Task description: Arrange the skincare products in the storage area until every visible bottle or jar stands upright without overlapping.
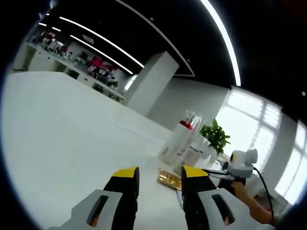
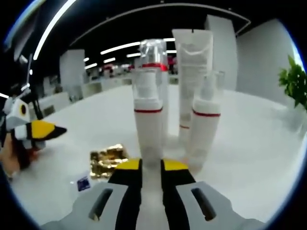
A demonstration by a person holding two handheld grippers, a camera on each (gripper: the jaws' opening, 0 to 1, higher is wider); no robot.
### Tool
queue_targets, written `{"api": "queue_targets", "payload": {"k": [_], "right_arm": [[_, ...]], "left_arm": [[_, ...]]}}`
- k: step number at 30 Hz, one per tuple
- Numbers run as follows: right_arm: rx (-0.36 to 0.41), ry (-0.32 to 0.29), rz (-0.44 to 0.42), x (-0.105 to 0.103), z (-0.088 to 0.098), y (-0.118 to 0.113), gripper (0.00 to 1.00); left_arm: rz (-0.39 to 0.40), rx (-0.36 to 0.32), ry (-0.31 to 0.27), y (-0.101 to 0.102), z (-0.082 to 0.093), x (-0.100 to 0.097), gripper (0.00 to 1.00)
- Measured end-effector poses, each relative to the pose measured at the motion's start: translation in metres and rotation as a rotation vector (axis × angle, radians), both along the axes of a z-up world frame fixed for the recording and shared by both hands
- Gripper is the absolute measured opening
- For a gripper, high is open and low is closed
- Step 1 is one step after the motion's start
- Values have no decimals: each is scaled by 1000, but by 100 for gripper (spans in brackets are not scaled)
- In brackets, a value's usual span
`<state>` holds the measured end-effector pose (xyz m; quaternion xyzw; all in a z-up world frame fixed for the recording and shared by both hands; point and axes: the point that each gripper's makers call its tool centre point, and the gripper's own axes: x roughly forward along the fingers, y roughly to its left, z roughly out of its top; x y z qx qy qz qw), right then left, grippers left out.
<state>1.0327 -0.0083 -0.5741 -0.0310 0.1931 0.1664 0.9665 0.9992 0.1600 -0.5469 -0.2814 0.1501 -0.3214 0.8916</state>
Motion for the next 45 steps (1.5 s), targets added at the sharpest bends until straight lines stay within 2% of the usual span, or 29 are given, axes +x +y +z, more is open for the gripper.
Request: {"api": "queue_targets", "payload": {"k": [6,9,12,15,17,24,27,29,33,35,39,45], "right_arm": [[17,3,25,-12,2,5,14],[41,7,72,-19,5,15,22],[61,-46,154,-21,15,31,26],[68,-57,214,-26,17,47,32],[27,-70,258,-29,15,57,34],[-28,-78,299,-33,8,74,36],[-91,-83,300,-31,3,73,37],[-136,-77,301,-30,-3,73,35],[-179,-56,306,-28,-11,73,29],[-143,-30,307,-32,-14,74,25],[-161,-33,305,-31,-15,71,8],[-151,-39,290,-30,-10,69,5]], "left_arm": [[1,6,-2,-1,-1,-1,36],[1,8,-4,0,-1,-1,36],[3,16,-11,0,0,-2,36],[7,23,-20,0,1,-3,36],[11,24,-26,1,2,-3,36],[25,38,-39,3,3,-2,37],[35,49,-49,4,4,-1,38],[43,51,-53,5,5,0,38],[48,47,-53,7,5,1,38],[48,48,-53,7,5,1,38],[47,49,-54,6,5,1,38],[48,49,-54,7,5,2,38]]}}
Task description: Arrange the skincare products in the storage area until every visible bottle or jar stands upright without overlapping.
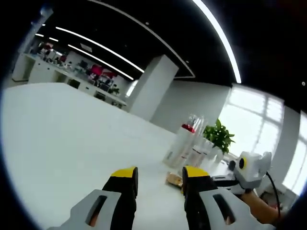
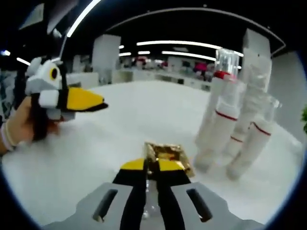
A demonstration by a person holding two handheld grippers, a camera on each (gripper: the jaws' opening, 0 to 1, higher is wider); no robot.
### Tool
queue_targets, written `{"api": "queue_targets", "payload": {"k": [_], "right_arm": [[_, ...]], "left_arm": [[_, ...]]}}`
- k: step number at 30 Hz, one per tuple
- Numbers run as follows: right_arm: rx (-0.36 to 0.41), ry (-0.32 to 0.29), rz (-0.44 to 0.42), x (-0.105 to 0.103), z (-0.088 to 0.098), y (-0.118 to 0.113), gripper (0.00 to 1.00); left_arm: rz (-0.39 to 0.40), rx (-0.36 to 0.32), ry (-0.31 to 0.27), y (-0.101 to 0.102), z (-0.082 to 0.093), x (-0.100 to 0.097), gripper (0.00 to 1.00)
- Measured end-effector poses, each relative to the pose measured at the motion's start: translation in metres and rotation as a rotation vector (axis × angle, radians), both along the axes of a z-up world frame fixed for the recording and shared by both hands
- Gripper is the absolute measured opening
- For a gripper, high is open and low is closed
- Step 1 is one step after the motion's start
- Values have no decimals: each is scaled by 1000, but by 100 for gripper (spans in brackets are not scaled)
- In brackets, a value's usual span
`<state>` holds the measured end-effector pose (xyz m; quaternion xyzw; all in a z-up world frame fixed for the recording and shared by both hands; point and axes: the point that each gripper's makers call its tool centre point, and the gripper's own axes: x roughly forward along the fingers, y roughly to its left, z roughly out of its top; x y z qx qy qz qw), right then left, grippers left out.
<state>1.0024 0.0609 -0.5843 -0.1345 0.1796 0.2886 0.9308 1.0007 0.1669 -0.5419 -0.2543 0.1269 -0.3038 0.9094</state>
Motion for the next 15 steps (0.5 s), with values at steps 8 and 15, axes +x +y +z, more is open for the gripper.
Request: {"api": "queue_targets", "payload": {"k": [8,15], "right_arm": [[66,-87,-14,1,29,-3,0],[109,-219,11,-2,61,0,0]], "left_arm": [[0,-2,0,1,1,0,38],[-37,-91,12,-3,7,-2,38]]}}
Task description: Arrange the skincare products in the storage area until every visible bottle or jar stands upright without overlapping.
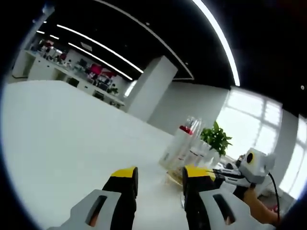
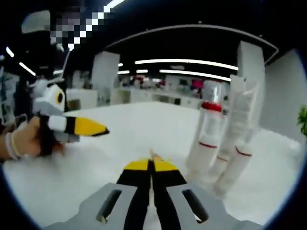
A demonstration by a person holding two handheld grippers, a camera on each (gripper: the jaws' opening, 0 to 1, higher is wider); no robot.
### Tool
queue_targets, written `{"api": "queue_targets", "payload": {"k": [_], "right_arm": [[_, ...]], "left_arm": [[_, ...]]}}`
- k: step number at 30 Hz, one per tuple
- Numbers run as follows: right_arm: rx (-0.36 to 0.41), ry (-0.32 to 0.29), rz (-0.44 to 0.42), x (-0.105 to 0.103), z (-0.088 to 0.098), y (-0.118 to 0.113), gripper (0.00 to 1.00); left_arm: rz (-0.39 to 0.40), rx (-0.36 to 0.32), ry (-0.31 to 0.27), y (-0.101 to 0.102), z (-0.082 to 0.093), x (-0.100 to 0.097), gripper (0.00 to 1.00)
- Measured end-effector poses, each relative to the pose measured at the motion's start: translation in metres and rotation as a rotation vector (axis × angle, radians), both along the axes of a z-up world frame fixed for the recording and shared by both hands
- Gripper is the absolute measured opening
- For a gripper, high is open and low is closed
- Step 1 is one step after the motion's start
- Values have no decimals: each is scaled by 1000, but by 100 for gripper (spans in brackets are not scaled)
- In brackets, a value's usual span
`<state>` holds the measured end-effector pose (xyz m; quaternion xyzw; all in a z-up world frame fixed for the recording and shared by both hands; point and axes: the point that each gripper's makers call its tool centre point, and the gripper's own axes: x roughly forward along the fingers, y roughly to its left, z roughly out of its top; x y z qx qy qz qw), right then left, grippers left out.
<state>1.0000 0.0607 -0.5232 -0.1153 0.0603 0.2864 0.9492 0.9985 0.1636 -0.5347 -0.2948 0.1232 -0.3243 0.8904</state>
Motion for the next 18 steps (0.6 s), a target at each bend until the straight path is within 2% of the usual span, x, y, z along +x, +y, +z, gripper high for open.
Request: {"api": "queue_targets", "payload": {"k": [4,9,13,18], "right_arm": [[-62,-116,2,-8,13,5,0],[-193,-285,15,-18,26,16,0],[-402,-488,3,-28,35,26,0],[-584,-663,21,-39,37,42,0]], "left_arm": [[-38,-171,10,-1,14,-2,38],[-84,-289,22,-4,23,-7,39],[-125,-411,53,-6,30,-8,39],[-173,-527,78,-8,38,-9,46]]}}
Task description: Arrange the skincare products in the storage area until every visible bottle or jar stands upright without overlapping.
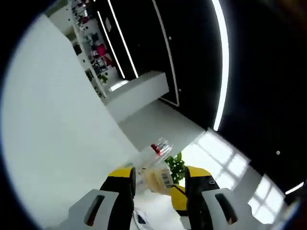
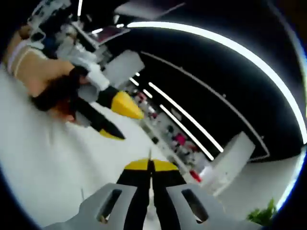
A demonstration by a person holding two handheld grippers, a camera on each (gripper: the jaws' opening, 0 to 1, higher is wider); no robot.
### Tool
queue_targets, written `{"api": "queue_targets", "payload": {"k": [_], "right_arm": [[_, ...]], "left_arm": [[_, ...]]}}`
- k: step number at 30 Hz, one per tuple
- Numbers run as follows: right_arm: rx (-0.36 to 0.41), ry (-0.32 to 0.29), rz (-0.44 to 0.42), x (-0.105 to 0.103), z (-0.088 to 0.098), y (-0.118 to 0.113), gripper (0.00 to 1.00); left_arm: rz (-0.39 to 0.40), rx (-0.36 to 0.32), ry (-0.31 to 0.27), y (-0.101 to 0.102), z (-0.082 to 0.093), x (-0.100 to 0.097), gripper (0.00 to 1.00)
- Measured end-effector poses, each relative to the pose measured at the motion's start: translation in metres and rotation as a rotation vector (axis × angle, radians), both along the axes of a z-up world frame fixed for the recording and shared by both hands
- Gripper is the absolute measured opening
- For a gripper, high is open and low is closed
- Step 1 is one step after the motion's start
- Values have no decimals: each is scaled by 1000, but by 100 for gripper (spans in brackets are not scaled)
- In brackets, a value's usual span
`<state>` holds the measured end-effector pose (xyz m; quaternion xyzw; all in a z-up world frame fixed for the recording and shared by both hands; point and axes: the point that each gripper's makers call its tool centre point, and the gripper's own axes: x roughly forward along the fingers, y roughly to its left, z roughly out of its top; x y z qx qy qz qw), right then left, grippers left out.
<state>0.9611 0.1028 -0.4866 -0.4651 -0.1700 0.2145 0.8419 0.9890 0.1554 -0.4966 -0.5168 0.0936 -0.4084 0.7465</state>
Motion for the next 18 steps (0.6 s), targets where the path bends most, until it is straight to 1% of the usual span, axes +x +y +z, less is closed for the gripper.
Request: {"api": "queue_targets", "payload": {"k": [1,2,4,6,9,13,15,18], "right_arm": [[-27,-29,-5,-1,0,2,0],[-38,-35,0,-2,0,4,0],[-55,-65,21,-6,1,8,0],[-89,-109,22,-9,5,9,0],[-128,-158,56,-19,7,16,0],[-156,-184,62,-23,7,20,0],[-168,-196,61,-23,9,20,0],[-179,-202,70,-27,9,22,0]], "left_arm": [[-13,-14,3,-2,1,-1,47],[-17,-11,-1,-3,1,-1,48],[-26,-6,-6,-6,2,-4,48],[-33,1,-11,-9,2,-7,48],[-36,-14,-3,-9,2,-6,49],[-40,-30,14,-9,1,-7,48],[-53,-34,21,-10,1,-9,44],[-78,-20,15,-14,0,-14,33]]}}
